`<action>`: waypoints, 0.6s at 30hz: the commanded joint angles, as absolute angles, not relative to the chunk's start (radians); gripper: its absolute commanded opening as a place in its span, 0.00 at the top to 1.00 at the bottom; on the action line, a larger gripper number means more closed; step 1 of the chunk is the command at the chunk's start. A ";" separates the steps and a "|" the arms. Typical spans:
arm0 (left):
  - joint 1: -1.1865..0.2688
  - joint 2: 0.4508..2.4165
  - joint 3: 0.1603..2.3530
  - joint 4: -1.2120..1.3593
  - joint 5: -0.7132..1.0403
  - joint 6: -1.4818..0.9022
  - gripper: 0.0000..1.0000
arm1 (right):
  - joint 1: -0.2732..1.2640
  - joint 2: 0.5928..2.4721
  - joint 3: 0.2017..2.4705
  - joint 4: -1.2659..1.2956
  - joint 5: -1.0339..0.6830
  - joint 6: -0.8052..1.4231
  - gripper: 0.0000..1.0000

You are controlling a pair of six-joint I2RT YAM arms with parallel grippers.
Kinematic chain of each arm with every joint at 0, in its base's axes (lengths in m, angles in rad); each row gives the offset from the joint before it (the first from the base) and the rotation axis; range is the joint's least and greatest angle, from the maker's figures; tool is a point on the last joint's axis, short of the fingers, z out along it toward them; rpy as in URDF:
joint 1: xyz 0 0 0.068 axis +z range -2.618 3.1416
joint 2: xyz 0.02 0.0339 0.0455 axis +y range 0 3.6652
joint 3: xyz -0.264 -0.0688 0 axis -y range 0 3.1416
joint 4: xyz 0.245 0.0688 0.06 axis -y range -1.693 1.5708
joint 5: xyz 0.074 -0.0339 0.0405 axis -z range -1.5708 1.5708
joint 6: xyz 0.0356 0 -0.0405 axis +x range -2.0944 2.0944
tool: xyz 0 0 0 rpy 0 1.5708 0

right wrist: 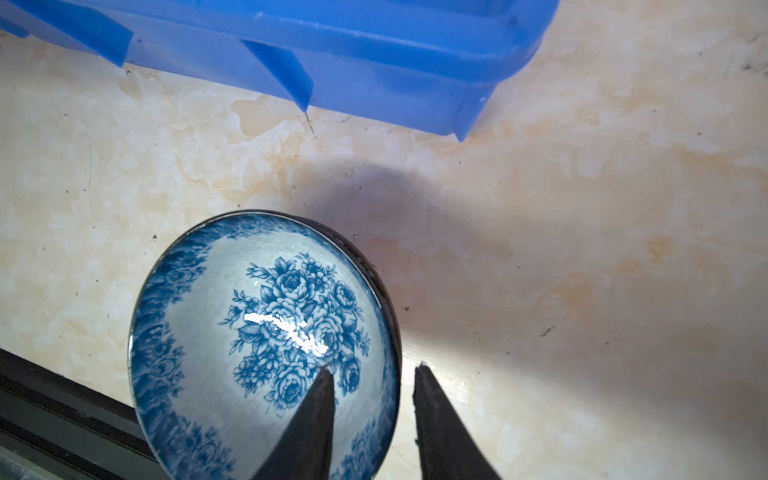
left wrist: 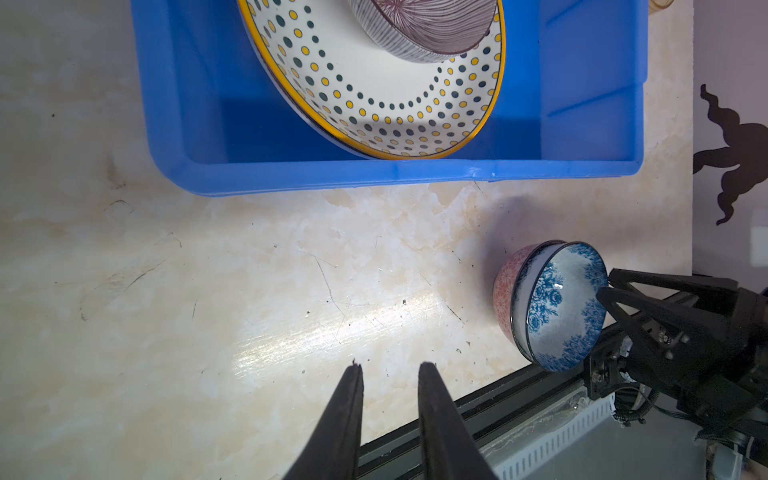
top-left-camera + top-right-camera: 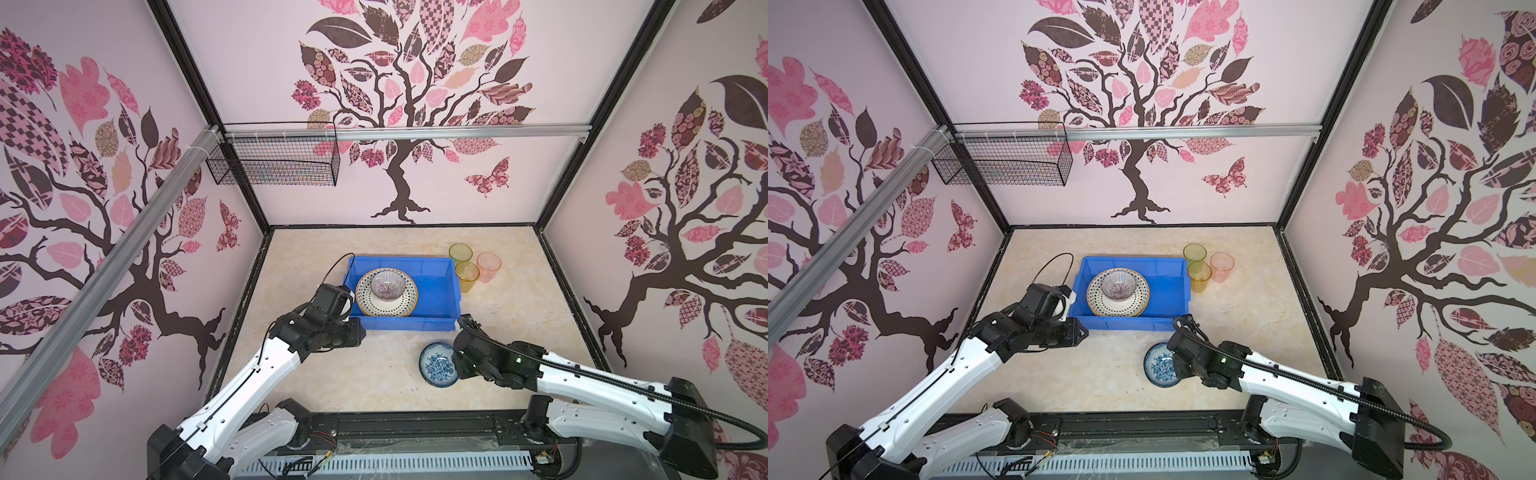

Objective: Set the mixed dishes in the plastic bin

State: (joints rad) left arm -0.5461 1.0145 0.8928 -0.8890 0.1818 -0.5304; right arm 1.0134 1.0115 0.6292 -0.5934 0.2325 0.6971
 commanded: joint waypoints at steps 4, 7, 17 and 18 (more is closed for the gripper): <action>-0.554 1.020 0.854 -0.855 0.188 -0.545 0.73 | 1.017 1.040 0.652 -0.591 0.254 0.694 0.67; -0.554 1.020 0.853 -0.855 0.189 -0.545 0.73 | 1.017 1.050 0.652 -0.584 0.255 0.690 0.68; -0.553 1.025 0.850 -0.850 0.187 -0.540 0.73 | 1.017 1.079 0.657 -0.572 0.255 0.685 0.75; -0.553 1.025 0.850 -0.850 0.187 -0.540 0.73 | 1.017 1.081 0.657 -0.572 0.255 0.684 0.75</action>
